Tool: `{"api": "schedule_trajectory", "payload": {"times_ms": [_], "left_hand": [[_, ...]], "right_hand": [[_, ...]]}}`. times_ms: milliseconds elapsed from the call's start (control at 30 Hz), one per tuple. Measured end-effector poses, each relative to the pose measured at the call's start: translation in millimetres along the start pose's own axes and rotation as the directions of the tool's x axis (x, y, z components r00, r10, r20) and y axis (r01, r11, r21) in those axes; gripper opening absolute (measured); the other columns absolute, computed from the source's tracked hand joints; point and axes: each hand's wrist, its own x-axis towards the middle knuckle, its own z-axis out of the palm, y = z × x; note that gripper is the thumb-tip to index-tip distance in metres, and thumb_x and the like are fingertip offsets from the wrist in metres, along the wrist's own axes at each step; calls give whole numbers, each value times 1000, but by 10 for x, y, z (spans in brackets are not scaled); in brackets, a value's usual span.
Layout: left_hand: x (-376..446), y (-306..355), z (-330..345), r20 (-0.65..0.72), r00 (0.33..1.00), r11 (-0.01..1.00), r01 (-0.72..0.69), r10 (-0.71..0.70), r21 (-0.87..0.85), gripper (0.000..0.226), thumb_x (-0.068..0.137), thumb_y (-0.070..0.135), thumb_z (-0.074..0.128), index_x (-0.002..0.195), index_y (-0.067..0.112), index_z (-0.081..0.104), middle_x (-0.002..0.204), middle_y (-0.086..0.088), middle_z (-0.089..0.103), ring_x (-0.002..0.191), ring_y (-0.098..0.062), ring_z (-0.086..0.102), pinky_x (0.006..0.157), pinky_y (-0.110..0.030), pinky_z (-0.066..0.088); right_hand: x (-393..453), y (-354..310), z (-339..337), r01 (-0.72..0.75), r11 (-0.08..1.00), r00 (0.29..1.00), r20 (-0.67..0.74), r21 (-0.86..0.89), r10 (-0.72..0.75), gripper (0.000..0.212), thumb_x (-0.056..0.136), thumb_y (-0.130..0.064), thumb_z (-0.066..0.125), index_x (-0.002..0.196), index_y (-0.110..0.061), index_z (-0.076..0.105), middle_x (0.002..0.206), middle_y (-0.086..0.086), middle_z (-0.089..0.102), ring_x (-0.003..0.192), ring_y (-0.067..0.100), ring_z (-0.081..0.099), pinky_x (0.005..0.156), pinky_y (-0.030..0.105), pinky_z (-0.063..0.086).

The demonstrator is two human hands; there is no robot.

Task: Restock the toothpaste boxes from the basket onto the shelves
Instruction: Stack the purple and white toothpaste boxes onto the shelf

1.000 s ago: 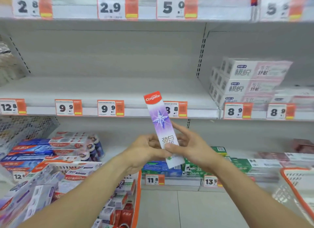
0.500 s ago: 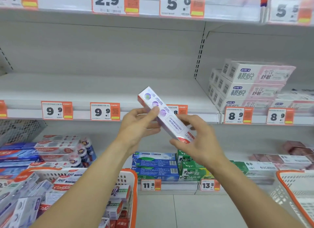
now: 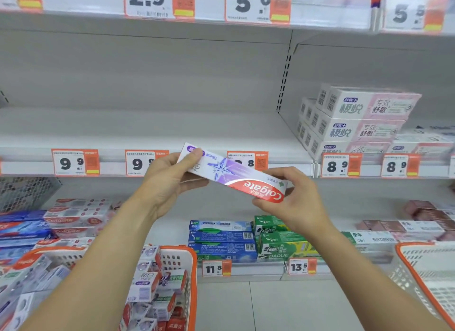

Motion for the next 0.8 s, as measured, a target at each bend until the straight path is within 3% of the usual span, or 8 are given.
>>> {"api": "schedule_trajectory", "payload": {"times_ms": [67, 133, 200, 300, 400, 500, 633, 800], "left_hand": [[25, -14, 18, -29, 999, 999, -21, 20, -39, 28, 79, 29, 72, 96, 7, 71, 95, -11, 77, 94, -27, 72, 71, -34, 61], [38, 0, 23, -47, 999, 992, -28, 22, -122, 30, 75, 28, 73, 95, 7, 71, 92, -9, 76, 89, -25, 72, 68, -32, 60], [36, 12, 41, -28, 1000, 964, -11, 4, -264, 25, 76, 24, 71, 92, 6, 70, 93, -11, 75, 90, -26, 73, 71, -35, 61], [-25, -77, 178, 149, 987, 936, 114, -67, -332, 33, 82, 15, 69, 109, -3, 65, 115, -22, 71, 106, -35, 70, 87, -46, 59], [-75, -177, 255, 246, 954, 984, 155, -171, 84, 44, 74, 18, 78, 110, 2, 57, 115, -22, 71, 104, -39, 70, 90, -48, 58], [-94, -150, 161, 327, 900, 888, 125, -289, 442, 58, 69, 32, 89, 113, 10, 57, 113, -10, 74, 108, -30, 70, 96, -44, 55], [-71, -124, 108, 206, 956, 929, 127, -207, 347, 91, 54, 52, 90, 132, 21, 53, 117, -3, 72, 106, -17, 70, 95, -43, 56], [-48, -105, -18, 284, 916, 876, 126, -283, 465, 54, 78, 13, 82, 126, 10, 57, 112, -15, 73, 101, -37, 70, 85, -40, 60]], "right_hand": [[12, -30, -15, -32, 998, 999, 9, -48, 32, 65, 59, -28, 96, 116, -29, 64, 110, -16, 61, 99, -1, 61, 76, 15, 51], [33, -70, -35, -215, 962, 976, 59, 168, 208, 76, 58, -26, 97, 123, -24, 58, 115, -9, 64, 100, 5, 66, 80, 25, 58], [67, -97, -42, -417, 657, 905, 220, 628, 364, 85, 63, -22, 90, 136, -10, 48, 119, 9, 69, 101, 23, 73, 84, 40, 61], [112, -176, -7, -438, 309, 876, 325, 844, 356, 66, 84, -23, 73, 138, 2, 46, 123, 21, 68, 110, 36, 69, 88, 45, 59], [127, -296, 57, -349, 363, 911, 223, 864, 346, 29, 97, -20, 61, 118, 0, 62, 111, 18, 72, 107, 34, 70, 81, 44, 61], [140, -354, 35, -272, 585, 945, 97, 764, 313, 13, 99, -14, 56, 102, -7, 66, 86, 6, 74, 80, 22, 72, 68, 36, 58], [109, -364, -17, -272, 841, 944, 299, 469, 138, 24, 100, -13, 55, 119, -20, 69, 94, 1, 75, 77, 12, 67, 68, 31, 56], [-2, -220, 68, -242, 952, 798, 597, 188, 85, 48, 97, -25, 63, 143, -34, 52, 93, 11, 69, 81, 13, 62, 73, 26, 49]]}}
